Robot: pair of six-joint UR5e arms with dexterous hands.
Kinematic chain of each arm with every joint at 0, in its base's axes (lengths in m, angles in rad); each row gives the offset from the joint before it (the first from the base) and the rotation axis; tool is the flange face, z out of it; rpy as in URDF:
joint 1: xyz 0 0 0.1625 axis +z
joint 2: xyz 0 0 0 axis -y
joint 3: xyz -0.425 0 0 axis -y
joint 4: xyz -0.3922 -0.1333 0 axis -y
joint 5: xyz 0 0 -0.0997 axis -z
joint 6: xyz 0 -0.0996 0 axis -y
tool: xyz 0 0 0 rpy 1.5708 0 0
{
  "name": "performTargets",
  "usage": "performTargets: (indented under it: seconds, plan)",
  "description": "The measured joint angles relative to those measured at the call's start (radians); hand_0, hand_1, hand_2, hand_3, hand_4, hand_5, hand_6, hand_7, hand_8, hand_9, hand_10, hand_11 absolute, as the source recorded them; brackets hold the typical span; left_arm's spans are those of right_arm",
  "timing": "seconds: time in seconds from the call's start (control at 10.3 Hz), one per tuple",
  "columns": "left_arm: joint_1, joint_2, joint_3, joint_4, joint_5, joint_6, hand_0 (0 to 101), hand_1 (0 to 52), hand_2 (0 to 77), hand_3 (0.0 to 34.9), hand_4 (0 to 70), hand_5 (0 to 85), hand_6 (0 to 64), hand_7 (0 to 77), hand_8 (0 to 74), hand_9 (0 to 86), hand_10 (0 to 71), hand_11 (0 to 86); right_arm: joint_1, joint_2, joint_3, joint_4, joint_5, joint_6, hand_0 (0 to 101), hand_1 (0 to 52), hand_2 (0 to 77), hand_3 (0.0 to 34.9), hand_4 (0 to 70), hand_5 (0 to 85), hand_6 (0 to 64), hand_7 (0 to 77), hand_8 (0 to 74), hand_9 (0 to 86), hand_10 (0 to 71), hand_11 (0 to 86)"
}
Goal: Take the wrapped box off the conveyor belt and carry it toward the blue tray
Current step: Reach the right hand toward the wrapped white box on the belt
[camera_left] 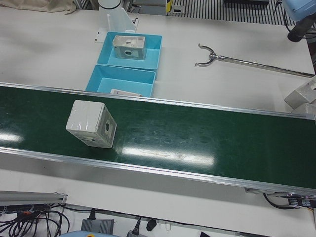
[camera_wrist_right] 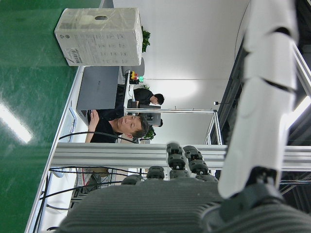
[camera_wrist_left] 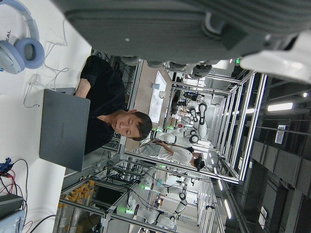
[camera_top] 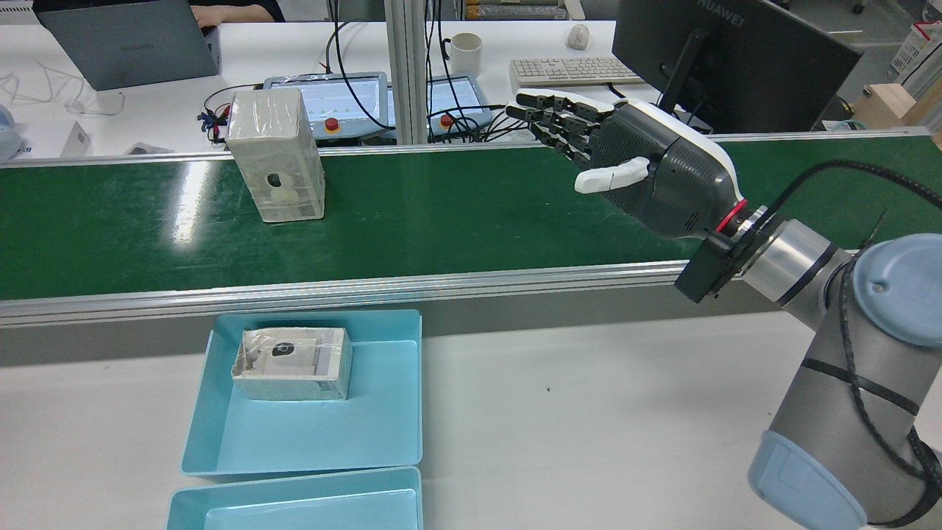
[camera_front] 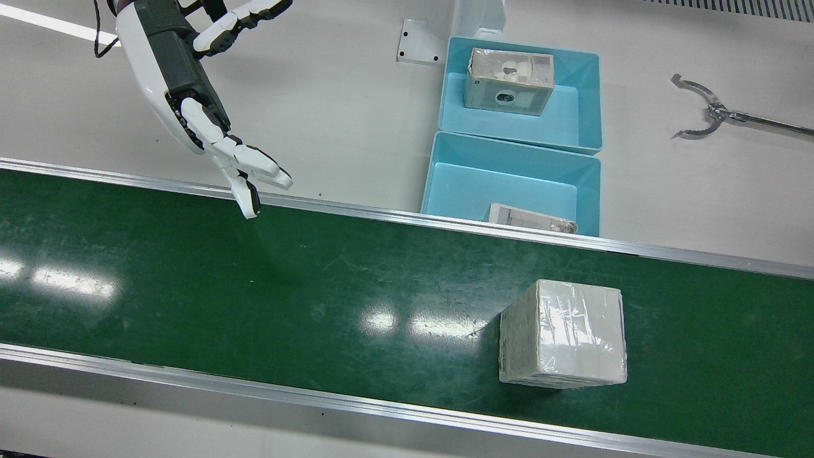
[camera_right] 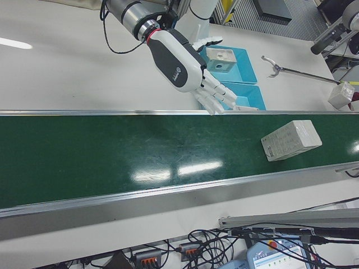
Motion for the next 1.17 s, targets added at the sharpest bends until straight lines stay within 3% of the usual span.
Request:
performTargets:
  seconds: [0.1, 0.19, 0.29, 0.39, 0.58, 0.68, 0.78, 0.87, 0.97, 1.07, 1.17]
  plan:
    - [0.0, 0.0, 0.0, 0.0, 0.0, 0.0, 0, 0.0, 0.5, 0.0, 0.0, 1.1, 0.0, 0.0, 0.0, 0.0, 0.0, 0.0, 0.004, 0.0, 0.0, -0.004, -0.001, 0.001, 46, 10.9, 14.7, 2.9, 3.3, 1.6, 0.0, 0.0, 1.6, 1.6, 0.0, 1.6]
    - [0.0, 0.0, 0.0, 0.0, 0.0, 0.0, 0, 0.0, 0.5, 0.0, 0.0, 1.1, 0.0, 0.0, 0.0, 0.0, 0.0, 0.0, 0.014, 0.0, -0.003, -0.016, -0.001, -0.003, 46, 10.9, 14.7, 2.9, 3.3, 1.6, 0.0, 0.0, 2.7, 1.6, 0.0, 1.6]
    - [0.0, 0.0, 0.0, 0.0, 0.0, 0.0, 0, 0.0, 0.5, 0.0, 0.0, 1.1, 0.0, 0.0, 0.0, 0.0, 0.0, 0.0, 0.027, 0.001, -0.009, -0.042, 0.001, -0.011, 42, 9.8, 13.1, 9.1, 0.5, 0.0, 0.0, 0.0, 2.7, 1.6, 0.0, 1.6]
    - [0.0, 0.0, 0.0, 0.0, 0.0, 0.0, 0, 0.0, 0.5, 0.0, 0.0, 1.1, 0.0, 0.0, 0.0, 0.0, 0.0, 0.0, 0.034, 0.009, -0.022, -0.059, 0.005, -0.02, 42, 9.8, 13.1, 7.6, 1.1, 0.5, 0.0, 0.0, 2.7, 1.6, 0.0, 1.6]
    - [0.0, 0.0, 0.0, 0.0, 0.0, 0.0, 0, 0.0, 0.5, 0.0, 0.0, 0.5, 0.0, 0.0, 0.0, 0.0, 0.5, 0.0, 0.042, 0.063, -0.09, -0.078, 0.017, -0.052, 42, 9.8, 13.1, 8.6, 1.1, 0.5, 0.0, 0.0, 2.7, 1.6, 0.0, 1.6]
    - [0.0, 0.0, 0.0, 0.0, 0.0, 0.0, 0, 0.0, 0.5, 0.0, 0.0, 1.1, 0.0, 0.0, 0.0, 0.0, 0.0, 0.0, 0.041, 0.094, -0.149, -0.078, 0.039, -0.062, 42, 9.8, 13.1, 8.1, 1.1, 2.7, 0.0, 0.0, 2.7, 1.6, 0.0, 1.6]
    - [0.0, 0.0, 0.0, 0.0, 0.0, 0.0, 0, 0.0, 0.5, 0.0, 0.0, 1.1, 0.0, 0.0, 0.0, 0.0, 0.0, 0.0, 0.031, 0.126, -0.214, -0.074, 0.072, -0.065, 41, 6.5, 2.7, 15.0, 0.0, 0.5, 0.0, 0.0, 4.9, 1.6, 0.0, 1.1]
    - [0.0, 0.0, 0.0, 0.0, 0.0, 0.0, 0, 0.0, 0.5, 0.0, 0.0, 1.1, 0.0, 0.0, 0.0, 0.0, 0.5, 0.0, 0.015, 0.162, -0.272, -0.068, 0.107, -0.065, 41, 6.5, 2.2, 16.1, 0.0, 0.5, 0.0, 0.0, 6.0, 1.6, 0.0, 1.1]
    - [0.0, 0.0, 0.0, 0.0, 0.0, 0.0, 0, 0.0, 0.5, 0.0, 0.0, 1.1, 0.0, 0.0, 0.0, 0.0, 0.5, 0.0, -0.011, 0.192, -0.31, -0.062, 0.15, -0.065, 41, 6.5, 2.2, 16.1, 0.0, 0.5, 0.0, 0.0, 6.0, 1.6, 0.0, 1.1]
    - [0.0, 0.0, 0.0, 0.0, 0.0, 0.0, 0, 0.0, 0.5, 0.0, 0.0, 1.1, 0.0, 0.0, 0.0, 0.0, 0.5, 0.0, -0.048, 0.213, -0.341, -0.044, 0.205, -0.065, 40, 6.5, 2.2, 12.2, 0.0, 0.5, 0.0, 0.0, 6.0, 1.6, 0.0, 1.1]
    - [0.0, 0.0, 0.0, 0.0, 0.0, 0.0, 0, 0.0, 0.5, 0.0, 0.0, 1.1, 0.0, 0.0, 0.0, 0.0, 0.5, 0.0, -0.074, 0.229, -0.374, -0.012, 0.242, -0.064, 40, 6.5, 2.2, 12.2, 0.0, 0.5, 0.0, 0.0, 6.0, 1.6, 0.0, 1.1]
